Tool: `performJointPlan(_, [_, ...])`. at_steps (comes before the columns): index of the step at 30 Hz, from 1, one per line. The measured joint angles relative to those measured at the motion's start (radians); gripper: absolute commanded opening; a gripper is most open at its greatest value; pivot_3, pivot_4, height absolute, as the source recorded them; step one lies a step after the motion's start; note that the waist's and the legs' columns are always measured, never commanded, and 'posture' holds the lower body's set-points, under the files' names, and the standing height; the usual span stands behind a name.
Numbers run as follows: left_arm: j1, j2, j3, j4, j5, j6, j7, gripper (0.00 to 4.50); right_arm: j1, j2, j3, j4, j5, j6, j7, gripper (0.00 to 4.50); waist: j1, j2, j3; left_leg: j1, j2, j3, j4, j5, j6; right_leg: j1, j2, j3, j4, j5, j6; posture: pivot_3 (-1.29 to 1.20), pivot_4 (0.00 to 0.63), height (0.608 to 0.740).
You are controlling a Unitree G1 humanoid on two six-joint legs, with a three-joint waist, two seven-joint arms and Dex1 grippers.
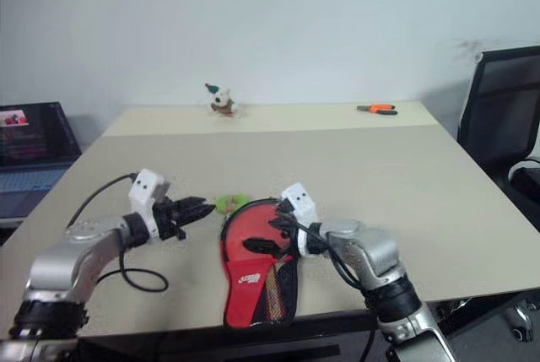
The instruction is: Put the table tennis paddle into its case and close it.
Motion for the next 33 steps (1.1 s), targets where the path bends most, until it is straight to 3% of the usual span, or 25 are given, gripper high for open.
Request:
performJointPlan(5, [-0.106, -0.07, -0.001, 0.193, 0.041, -0.013, 0.058, 4.48, 0.001, -0.01, 0.023, 0.035, -0.053, -0.053, -0.002, 4.5, 0.011, 0.0, 0.0, -0.005, 0.001, -0.004, 0.011, -0.002, -0.002, 0.0, 0.0, -0.003, 0.002, 0.001, 0.001, 0.0, 0.15, 0.74])
performJointPlan(17, [-0.452, -0.215, -0.11, 0.791, 0.192, -0.156, -0.022, 4.48, 0.002, 0.003, 0.032, 0.061, -0.119, -0.069, -0.018, 4.5, 0.025, 0.0, 0.0, -0.007, -0.002, -0.004, 0.013, -0.002, -0.002, -0.001, 0.001, -0.005, 0.002, 0.001, 0.002, 0.0, 0.15, 0.74])
performJointPlan(22, [-0.532, -0.234, -0.115, 0.952, 0.249, -0.248, -0.047, 4.48, 0.004, 0.007, 0.032, 0.06, -0.122, -0.069, -0.028, 4.5, 0.024, 0.0, 0.0, -0.007, -0.002, -0.004, 0.013, -0.002, -0.002, -0.001, 0.001, -0.005, 0.003, 0.001, 0.002, 0.0, 0.15, 0.74])
performJointPlan(25, [-0.537, -0.242, -0.115, 0.983, 0.273, -0.287, -0.049, 3.88, 0.007, 0.006, 0.032, 0.058, -0.126, -0.069, -0.036, 4.5, 0.025, 0.0, 0.0, -0.007, -0.001, -0.004, 0.013, -0.002, -0.002, -0.001, 0.001, -0.005, 0.003, 0.001, 0.002, 0.0, 0.15, 0.74])
performJointPlan(33, [-0.537, -0.256, -0.104, 1.003, 0.297, -0.323, -0.043, 1.02, 0.024, -0.005, 0.035, 0.039, -0.128, -0.069, -0.032, 4.5, 0.025, -0.001, -0.001, -0.007, -0.001, -0.004, 0.013, -0.002, -0.002, -0.001, 0.001, -0.005, 0.004, 0.001, 0.002, 0.0, 0.15, 0.74])
